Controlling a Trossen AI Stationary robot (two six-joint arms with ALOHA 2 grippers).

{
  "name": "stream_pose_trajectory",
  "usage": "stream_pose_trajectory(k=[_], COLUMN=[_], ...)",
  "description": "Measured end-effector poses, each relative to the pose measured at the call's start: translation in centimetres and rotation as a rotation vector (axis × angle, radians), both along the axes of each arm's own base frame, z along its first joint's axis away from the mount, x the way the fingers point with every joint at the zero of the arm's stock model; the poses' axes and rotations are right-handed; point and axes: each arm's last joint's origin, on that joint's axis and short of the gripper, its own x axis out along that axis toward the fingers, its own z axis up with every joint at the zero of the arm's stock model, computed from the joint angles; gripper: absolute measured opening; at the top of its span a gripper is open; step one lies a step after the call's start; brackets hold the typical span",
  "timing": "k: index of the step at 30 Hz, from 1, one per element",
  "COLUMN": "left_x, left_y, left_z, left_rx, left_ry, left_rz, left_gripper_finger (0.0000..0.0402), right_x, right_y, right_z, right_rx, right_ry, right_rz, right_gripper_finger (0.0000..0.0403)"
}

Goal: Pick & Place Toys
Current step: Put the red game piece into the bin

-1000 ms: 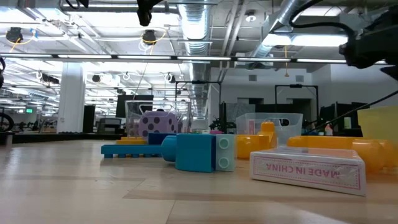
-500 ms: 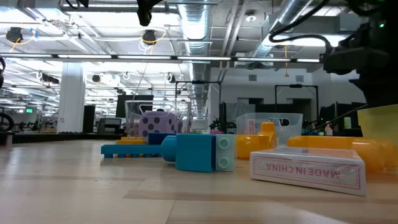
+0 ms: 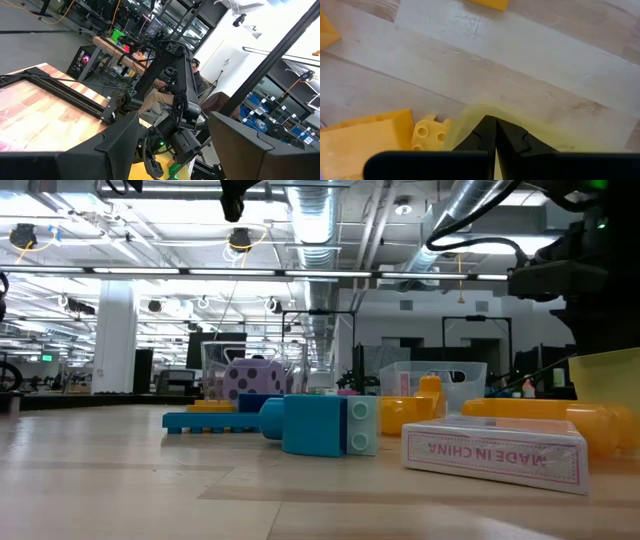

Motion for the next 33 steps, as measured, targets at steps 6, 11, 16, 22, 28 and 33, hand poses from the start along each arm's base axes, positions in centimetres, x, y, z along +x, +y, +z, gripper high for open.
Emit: stream_pose_trajectory(k=[6, 11, 16, 22, 28, 33], left_x=[0.0, 0.0, 0.0, 0.0, 0.0, 0.0], left_y=[0.0, 0.0, 0.0, 0.0, 0.0, 0.0], left_z=[0.0, 0.0, 0.0, 0.0, 0.0, 0.0], left_rx=[0.000, 0.000, 0.000, 0.000, 0.000, 0.001], left_ry=[0.000, 0.000, 0.000, 0.000, 0.001, 0.001], left_rz=[0.000, 0.000, 0.000, -0.001, -0.003, -0.003], left_gripper_finger=[0.0236, 0.0236, 0.0236, 0.0236, 0.0236, 0.0236], right_x=[0.0, 0.1, 0.0, -1.1, -3.1, -4.3], right_y=[0.0, 0.1, 0.9, 1.6, 1.2, 0.1], right_z=[0.0, 0.0, 0.3, 1.4, 4.4, 7.3], right_rx=[-0.012, -0.005, 0.005, -0.043, -0.136, -0.243], right_ry=[-0.010, -0.023, -0.045, -0.035, -0.144, -0.347], right_rz=[-0.003, -0.005, 0.009, -0.048, -0.057, 0.034], right_gripper_finger=[0.0000, 0.0000, 0.0000, 0.0000, 0.0000, 0.0002])
